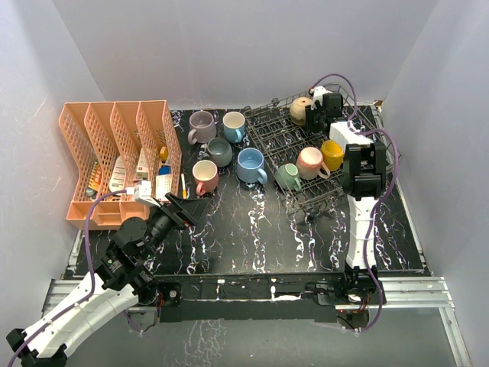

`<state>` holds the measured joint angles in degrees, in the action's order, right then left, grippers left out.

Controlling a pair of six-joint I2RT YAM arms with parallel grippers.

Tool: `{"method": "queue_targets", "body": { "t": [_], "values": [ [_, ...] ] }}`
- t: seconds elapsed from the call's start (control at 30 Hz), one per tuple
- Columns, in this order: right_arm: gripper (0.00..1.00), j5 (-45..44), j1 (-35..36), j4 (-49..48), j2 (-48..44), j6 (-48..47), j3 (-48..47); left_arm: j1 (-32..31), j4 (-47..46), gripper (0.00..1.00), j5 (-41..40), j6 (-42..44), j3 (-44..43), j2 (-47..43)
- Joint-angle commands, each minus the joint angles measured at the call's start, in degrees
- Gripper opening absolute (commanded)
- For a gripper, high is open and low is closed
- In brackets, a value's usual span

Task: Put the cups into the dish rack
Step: Turn the cup upside down in the dish rack.

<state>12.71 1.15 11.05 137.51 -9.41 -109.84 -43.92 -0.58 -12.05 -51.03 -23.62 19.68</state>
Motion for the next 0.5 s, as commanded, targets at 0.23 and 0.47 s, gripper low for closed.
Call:
{"method": "queue_targets", "body": {
  "t": [0.23, 0.47],
  "values": [
    [0.45, -1.1, 0.2, -9.9, -0.3, 1.0, -6.7, 0.2, -3.5, 0.97, 0.1, -0.2, -0.1, 1.5],
    [0.47, 1.7, -0.1, -9.4, -5.5, -1.9, -4.0, 0.2, -3.5, 0.97, 0.3, -0.3, 0.0, 1.6]
  ]
}}
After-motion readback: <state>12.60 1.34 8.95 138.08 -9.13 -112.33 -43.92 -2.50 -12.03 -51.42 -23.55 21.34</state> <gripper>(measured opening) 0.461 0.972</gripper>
